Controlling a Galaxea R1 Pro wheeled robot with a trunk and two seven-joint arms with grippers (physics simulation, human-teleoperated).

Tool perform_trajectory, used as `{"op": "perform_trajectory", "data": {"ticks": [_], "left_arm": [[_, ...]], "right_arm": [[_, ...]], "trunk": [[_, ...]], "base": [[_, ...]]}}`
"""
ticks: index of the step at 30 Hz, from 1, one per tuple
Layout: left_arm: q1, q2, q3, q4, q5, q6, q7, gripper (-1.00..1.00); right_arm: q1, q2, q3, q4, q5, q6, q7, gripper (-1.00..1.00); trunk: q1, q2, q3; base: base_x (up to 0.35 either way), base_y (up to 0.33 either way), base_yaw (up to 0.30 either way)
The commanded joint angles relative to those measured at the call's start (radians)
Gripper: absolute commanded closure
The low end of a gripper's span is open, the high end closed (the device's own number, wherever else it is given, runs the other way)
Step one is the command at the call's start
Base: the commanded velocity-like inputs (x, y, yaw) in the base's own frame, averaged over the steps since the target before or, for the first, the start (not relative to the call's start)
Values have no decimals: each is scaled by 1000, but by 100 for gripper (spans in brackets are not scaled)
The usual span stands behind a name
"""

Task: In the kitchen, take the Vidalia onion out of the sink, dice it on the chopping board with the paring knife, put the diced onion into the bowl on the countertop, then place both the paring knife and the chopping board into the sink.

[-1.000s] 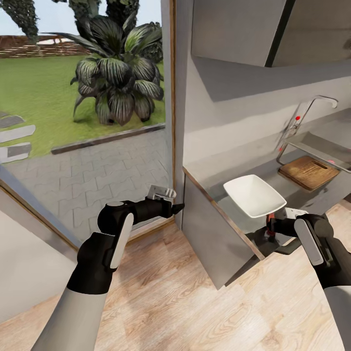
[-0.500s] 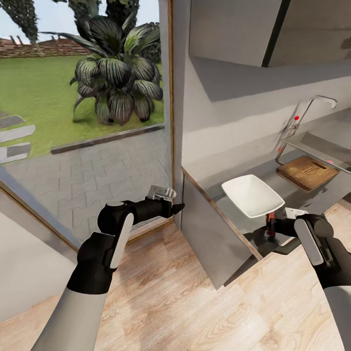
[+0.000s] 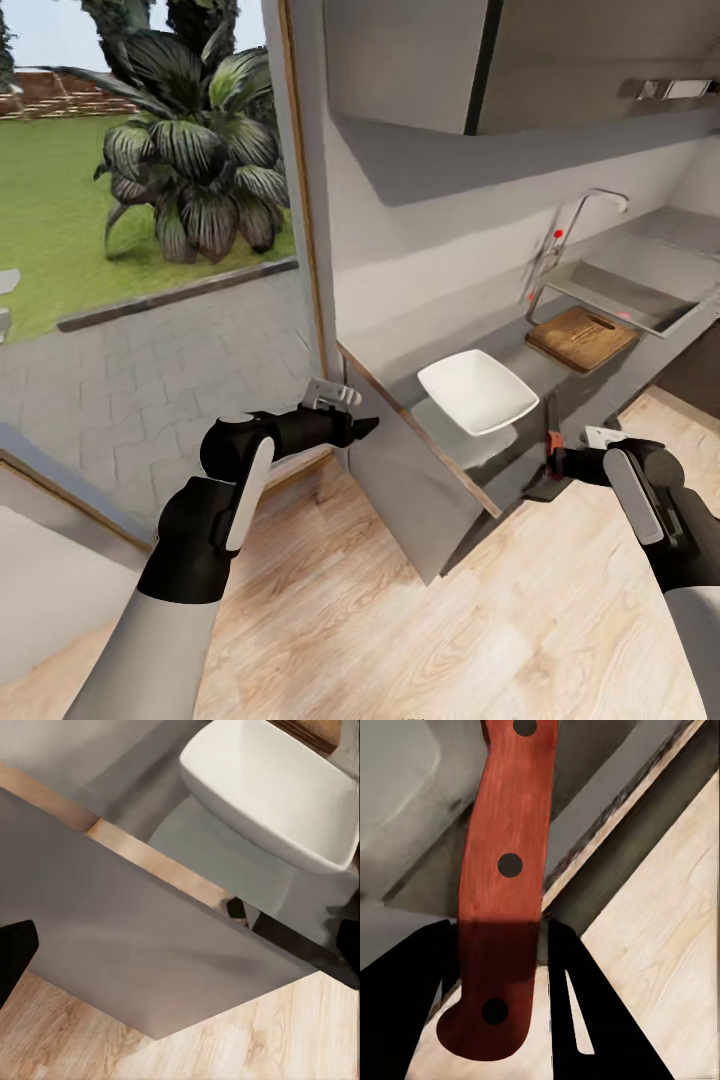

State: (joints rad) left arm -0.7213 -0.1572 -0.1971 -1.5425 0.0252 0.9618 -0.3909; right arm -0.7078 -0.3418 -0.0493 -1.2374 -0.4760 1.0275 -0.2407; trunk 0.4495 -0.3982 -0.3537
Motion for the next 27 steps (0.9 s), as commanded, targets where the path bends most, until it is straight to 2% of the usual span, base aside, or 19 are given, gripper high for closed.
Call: {"op": "perform_trajectory", "data": {"ticks": [1,9,27], "left_arm": [[-1,0,1,-1,2,6,-1,-100],[-1,0,1,-1,2,6,-1,-100],[-1,-1,1,-1,2,6,0,-100]], "right_arm": [[-1,0,0,-1,-10,3,-9,100],[-1,0,0,-1,-10,3,-9,100],[-1,-1,0,-2,-11,3,-9,100]], "trunk": [[1,-2,-2],[1,-2,0],[1,-2,28]], "base": [[0,0,-236],[0,0,-50],[0,0,0]]}}
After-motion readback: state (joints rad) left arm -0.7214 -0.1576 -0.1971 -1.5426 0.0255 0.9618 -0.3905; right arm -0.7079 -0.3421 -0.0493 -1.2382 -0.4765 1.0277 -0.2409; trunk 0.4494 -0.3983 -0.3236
